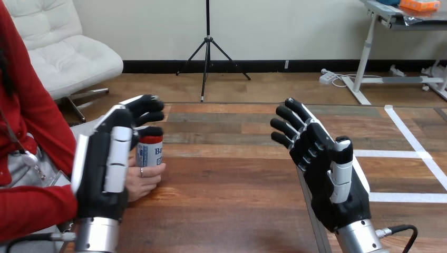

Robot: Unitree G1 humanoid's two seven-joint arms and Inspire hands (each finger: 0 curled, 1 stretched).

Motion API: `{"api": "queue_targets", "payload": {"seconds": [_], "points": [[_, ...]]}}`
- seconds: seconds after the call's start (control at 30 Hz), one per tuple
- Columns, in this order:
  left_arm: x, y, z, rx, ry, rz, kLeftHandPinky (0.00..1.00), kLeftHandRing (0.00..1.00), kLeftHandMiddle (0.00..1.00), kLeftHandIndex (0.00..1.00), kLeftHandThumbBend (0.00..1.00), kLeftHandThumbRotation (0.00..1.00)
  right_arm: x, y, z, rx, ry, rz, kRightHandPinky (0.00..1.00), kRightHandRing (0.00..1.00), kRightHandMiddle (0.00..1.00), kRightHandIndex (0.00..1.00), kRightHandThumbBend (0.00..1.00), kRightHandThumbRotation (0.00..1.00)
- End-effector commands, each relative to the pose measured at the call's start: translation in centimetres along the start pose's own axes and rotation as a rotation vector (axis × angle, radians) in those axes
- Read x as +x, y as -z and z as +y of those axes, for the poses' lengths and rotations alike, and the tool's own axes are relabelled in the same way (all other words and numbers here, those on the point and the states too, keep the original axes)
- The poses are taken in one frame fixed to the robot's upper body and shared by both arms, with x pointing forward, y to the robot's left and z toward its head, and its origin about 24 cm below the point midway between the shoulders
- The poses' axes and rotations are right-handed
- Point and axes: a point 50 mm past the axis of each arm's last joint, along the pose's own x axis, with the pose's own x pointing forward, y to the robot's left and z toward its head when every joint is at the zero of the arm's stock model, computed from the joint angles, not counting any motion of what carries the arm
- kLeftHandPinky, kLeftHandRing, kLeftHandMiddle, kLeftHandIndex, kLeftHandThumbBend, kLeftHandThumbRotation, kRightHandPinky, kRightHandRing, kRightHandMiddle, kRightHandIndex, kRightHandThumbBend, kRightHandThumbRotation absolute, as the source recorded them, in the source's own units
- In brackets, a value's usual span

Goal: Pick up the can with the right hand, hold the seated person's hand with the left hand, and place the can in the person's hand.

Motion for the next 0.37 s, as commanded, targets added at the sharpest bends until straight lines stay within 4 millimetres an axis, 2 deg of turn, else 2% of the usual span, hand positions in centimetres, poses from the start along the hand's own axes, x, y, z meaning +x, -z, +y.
{"api": "queue_targets", "payload": {"seconds": [0.0,0.33], "points": [[1.49,-0.7,-0.56,-0.015,-0.001,-0.071,0.61,0.72,0.73,0.7,0.54,0.95,1.44,-1.62,0.25,-0.003,-0.01,-0.095,0.92,0.89,0.91,0.92,0.93,1.0],[1.35,-0.52,-0.68,-0.004,-0.014,-0.059,0.59,0.72,0.75,0.72,0.53,0.98,1.46,-1.56,0.23,-0.001,0.008,-0.092,0.89,0.89,0.9,0.91,0.94,1.0]]}}
